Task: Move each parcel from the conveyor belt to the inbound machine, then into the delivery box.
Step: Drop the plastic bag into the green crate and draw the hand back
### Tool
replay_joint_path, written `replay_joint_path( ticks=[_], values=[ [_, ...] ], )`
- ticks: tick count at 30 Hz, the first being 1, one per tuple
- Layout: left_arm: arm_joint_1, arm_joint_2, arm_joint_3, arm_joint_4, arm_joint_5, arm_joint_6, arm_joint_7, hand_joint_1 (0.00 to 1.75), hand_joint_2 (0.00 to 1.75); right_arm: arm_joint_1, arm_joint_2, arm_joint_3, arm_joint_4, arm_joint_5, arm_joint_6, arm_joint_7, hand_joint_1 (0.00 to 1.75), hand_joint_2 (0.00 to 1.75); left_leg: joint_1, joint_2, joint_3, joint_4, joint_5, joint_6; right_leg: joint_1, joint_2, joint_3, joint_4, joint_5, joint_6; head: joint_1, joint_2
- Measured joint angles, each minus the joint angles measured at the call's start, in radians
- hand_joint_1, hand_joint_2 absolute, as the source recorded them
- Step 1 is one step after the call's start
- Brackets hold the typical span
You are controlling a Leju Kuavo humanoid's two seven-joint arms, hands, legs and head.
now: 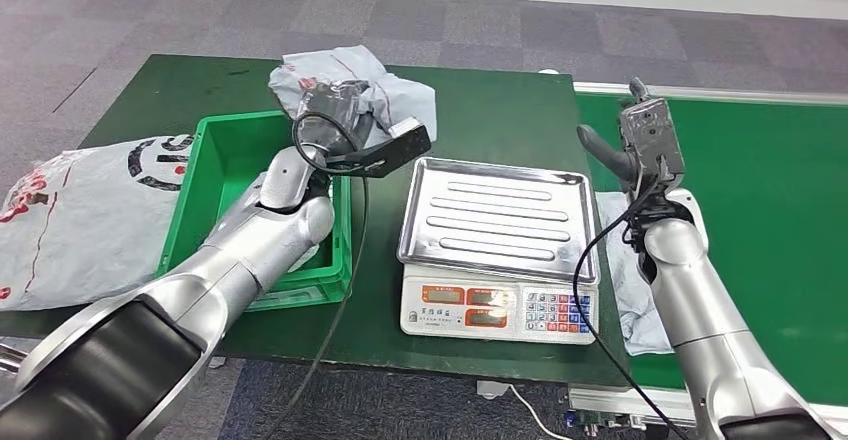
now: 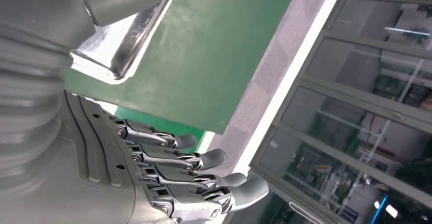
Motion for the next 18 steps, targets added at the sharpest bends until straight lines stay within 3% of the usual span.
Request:
replay_joint_path(
  ticks=[4,11,18],
  values=[
    [0.009,0.059,0.005,0.04,-0.096,0.034,0.133,1.75,1.75,-0.025,0.009,0.0,0.028,0.008,0.021,0.02,0.0,1.75,0.0,0.001,0.0,0.0,0.0,-0.001,0.0,0.001,0.0,0.0,0.0,0.0,0.0,0.0],
    [0.043,0.148,0.013,0.092,-0.174,-0.017,0.254,1.75,1.75,-0.045,0.013,0.0,0.068,-0.001,0.052,0.025,0.0,1.75,0.0,-0.001,-0.001,0.0,0.0,0.0,0.0,-0.001,-0.001,0.001,0.0,-0.001,0.0,0.0],
    [0.046,0.199,0.035,0.12,-0.19,-0.251,0.301,1.75,1.75,-0.073,0.016,0.0,0.095,-0.007,0.077,0.036,0.0,1.75,0.0,-0.001,-0.001,0.0,0.0,0.0,0.0,-0.001,-0.001,0.0,0.0,-0.001,0.0,0.0]
  ],
)
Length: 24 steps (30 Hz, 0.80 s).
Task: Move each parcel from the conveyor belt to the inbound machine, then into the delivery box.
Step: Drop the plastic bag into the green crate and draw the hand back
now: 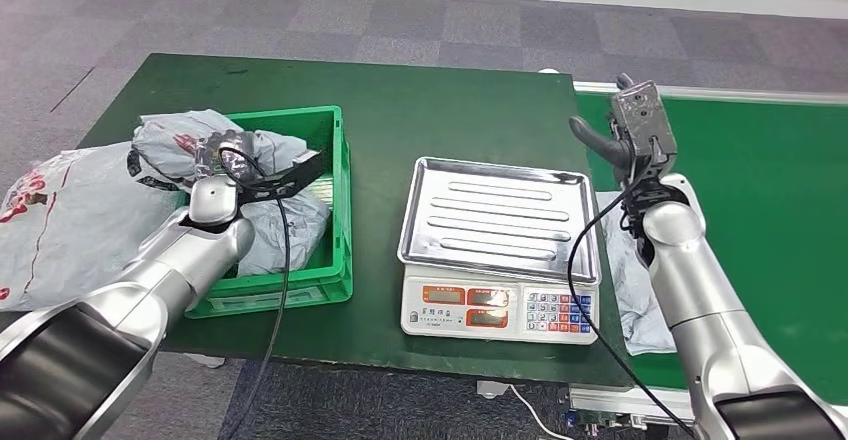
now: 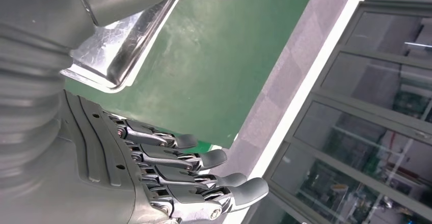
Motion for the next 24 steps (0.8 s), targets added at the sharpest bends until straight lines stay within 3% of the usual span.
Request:
replay_joint_path(
  ticks=[3,5,24],
  values=[
    [0.0,0.007,0.009,0.007,-0.009,-0.113,0.007,1.75,1.75,-0.01,0.0,0.0,0.01,-0.002,0.01,0.002,0.0,1.75,0.0,0.0,0.0,0.0,0.0,0.0,0.0,0.0,0.0,0.0,0.0,0.0,0.0,0.0],
    [-0.001,0.009,0.011,0.009,-0.013,-0.141,0.009,1.75,1.75,-0.015,0.0,0.0,0.015,-0.002,0.013,0.002,0.0,1.75,0.0,0.0,0.0,0.0,0.0,0.0,0.0,0.0,0.0,0.0,0.0,0.0,0.0,0.0],
    [-0.003,0.011,0.012,0.014,-0.015,-0.162,0.015,1.75,1.75,-0.024,0.0,0.0,0.043,-0.004,0.016,0.002,0.0,1.75,0.0,0.0,0.0,0.0,0.0,0.0,0.0,0.0,0.0,0.0,0.0,0.0,0.0,0.0]
  ],
)
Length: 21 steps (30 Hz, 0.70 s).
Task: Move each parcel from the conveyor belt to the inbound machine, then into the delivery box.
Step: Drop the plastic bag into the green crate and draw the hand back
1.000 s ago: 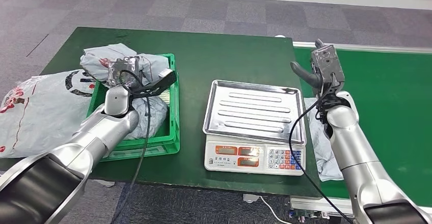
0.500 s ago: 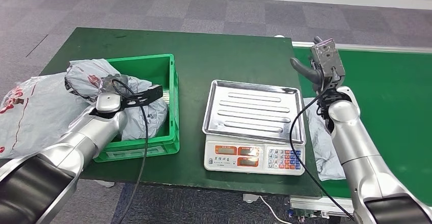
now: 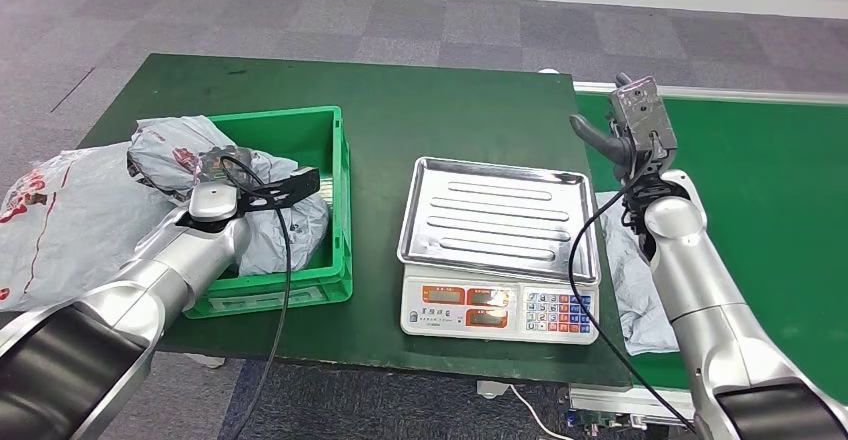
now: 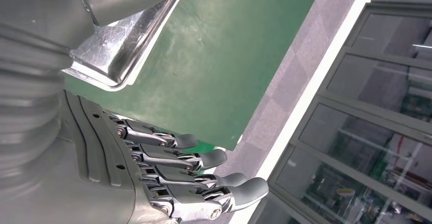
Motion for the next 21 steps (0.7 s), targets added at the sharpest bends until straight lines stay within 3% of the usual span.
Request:
replay_joint_path(
  ticks=[21],
  values=[
    [-0.002,0.0,0.003,0.005,0.0,0.0,0.0,1.75,1.75,-0.007,0.0,0.0,0.009,-0.001,0.0,0.0,0.0,1.75,0.0,0.0,0.0,0.0,0.0,0.0,0.0,0.0,0.0,0.0,0.0,0.0,0.0,0.0]
  ],
)
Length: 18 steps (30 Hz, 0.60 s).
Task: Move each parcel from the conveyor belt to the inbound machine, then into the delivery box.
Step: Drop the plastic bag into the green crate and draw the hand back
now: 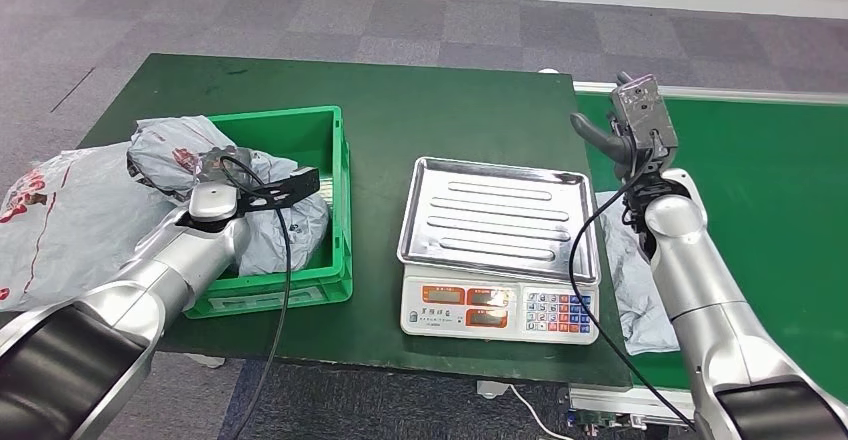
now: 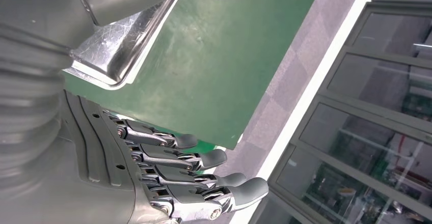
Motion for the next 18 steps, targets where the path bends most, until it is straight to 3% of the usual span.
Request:
replay_joint_path(
  ticks=[18],
  values=[
    [0.0,0.0,0.0,0.001,0.0,0.0,0.0,1.75,1.75,0.0,0.0,0.0,0.0,0.0,0.0,0.0,0.0,1.75,0.0,0.0,0.0,0.0,0.0,0.0,0.0,0.0,0.0,0.0,0.0,0.0,0.0,0.0]
  ],
)
